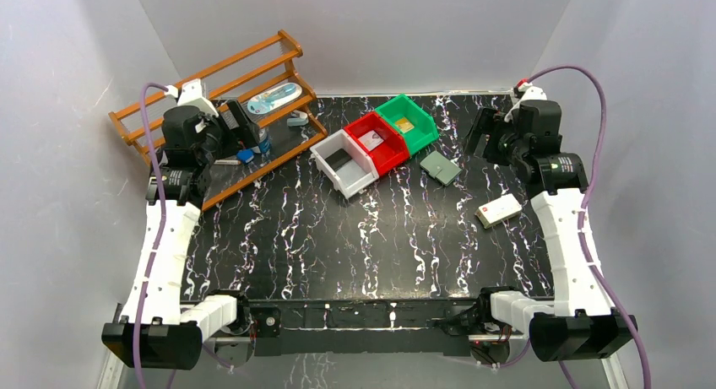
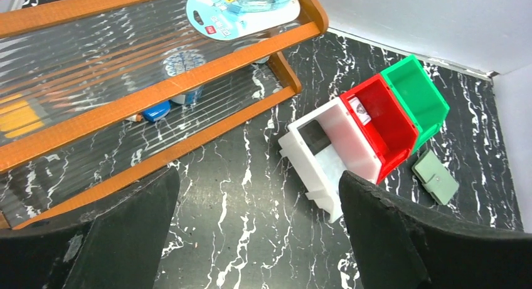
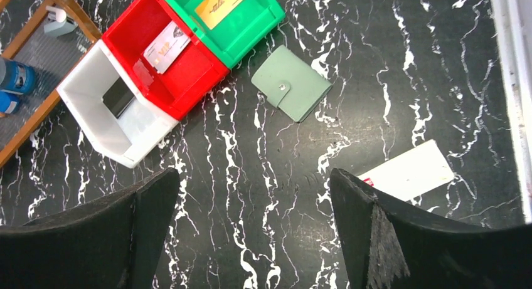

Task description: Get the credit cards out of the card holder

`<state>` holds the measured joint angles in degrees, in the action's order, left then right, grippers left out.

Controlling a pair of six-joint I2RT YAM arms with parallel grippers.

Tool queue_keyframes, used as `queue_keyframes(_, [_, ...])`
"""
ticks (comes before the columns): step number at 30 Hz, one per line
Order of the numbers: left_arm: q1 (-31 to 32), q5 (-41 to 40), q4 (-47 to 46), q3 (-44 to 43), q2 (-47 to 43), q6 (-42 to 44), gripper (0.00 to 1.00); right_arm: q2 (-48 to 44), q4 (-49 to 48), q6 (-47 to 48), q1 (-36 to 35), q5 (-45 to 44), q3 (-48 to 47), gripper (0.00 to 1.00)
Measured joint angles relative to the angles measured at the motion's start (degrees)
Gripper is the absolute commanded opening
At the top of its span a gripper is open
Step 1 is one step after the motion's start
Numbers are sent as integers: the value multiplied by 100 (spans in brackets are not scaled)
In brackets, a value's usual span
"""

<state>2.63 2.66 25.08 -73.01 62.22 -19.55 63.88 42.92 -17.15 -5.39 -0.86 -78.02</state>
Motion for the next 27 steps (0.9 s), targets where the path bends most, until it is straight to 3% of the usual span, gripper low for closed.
queue_keyframes(7, [90, -114, -103, 337, -4, 162, 98, 68, -315, -197, -11, 435, 625, 98])
queue_keyframes(18, [240, 551, 223, 758, 199, 404, 98, 533, -1106, -837, -192, 1753, 1858, 98])
queue_keyframes(27, [278, 691, 374, 1113, 203, 496, 98, 1268, -935, -811, -1408, 1176, 1545, 98])
